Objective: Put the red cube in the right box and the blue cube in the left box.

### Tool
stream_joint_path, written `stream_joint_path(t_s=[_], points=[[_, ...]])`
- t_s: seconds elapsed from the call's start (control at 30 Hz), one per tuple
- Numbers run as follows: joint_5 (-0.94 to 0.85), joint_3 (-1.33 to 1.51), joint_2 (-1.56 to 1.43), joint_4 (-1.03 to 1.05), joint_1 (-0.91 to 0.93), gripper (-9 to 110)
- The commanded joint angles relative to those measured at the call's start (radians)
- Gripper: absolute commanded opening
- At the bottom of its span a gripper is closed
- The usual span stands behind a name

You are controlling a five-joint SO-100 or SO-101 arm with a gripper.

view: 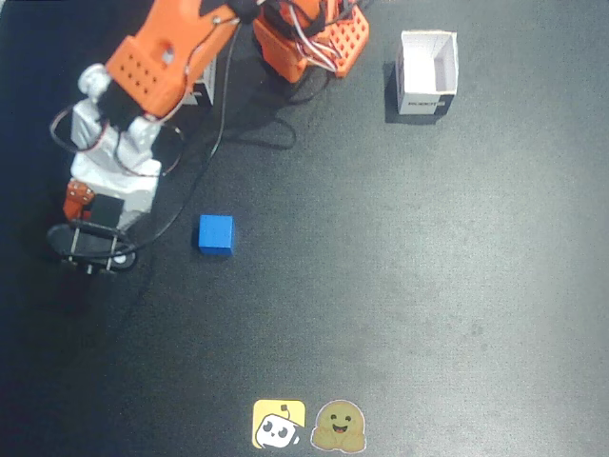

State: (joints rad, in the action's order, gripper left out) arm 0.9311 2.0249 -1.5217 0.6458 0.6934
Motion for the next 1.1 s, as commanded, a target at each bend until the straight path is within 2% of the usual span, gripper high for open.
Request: stream_joint_path(t_s=[0.0,0.67,0.83,1.07], points=[[-0.02,-0.057,-0.008,-0.012,0.005,19],[-0.048,-0.04,0.091,-0.109,-0.003,19],[-0.044,-0.035,0.112,-0.137,0.002,14],[-0.034,-0.044,0.051,-0.064,0.002,12]])
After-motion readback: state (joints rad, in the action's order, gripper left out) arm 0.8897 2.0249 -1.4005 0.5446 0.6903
